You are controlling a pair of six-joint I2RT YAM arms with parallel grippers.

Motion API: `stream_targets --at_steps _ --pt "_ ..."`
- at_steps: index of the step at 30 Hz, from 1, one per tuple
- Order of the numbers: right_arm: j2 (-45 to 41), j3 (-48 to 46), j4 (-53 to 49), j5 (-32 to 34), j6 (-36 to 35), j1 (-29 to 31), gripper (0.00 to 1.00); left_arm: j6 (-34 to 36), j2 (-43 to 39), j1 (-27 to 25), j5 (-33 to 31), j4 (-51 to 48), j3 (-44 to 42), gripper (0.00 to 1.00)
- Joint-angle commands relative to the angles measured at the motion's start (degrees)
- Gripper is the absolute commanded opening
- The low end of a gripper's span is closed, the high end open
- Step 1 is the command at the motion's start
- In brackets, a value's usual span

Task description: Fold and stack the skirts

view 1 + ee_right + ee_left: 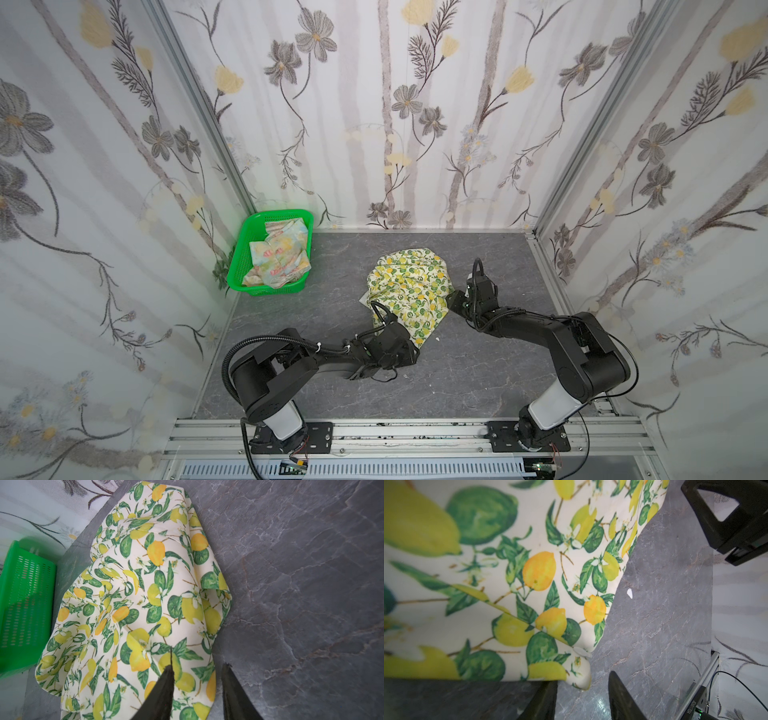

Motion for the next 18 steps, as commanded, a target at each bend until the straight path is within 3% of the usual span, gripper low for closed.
stream_targets --at_steps 1,7,18 --pt "-0.58 -0.3 2.38 -0.24 1.27 -0.03 0.39 -1.08 1.88 0.03 -1.31 -5.66 -0.23 0.33" --pt "-1.63 -1.25 2.32 -0.15 1.37 -0.08 0.38 -0.53 2.21 0.04 -2.44 -8.39 -0.84 0.0" --pt "-5.15 -3.08 -0.86 0.62 0.89 2.44 0.38 -0.82 -14.12 0.35 -9.87 -23.94 -8.11 0.0"
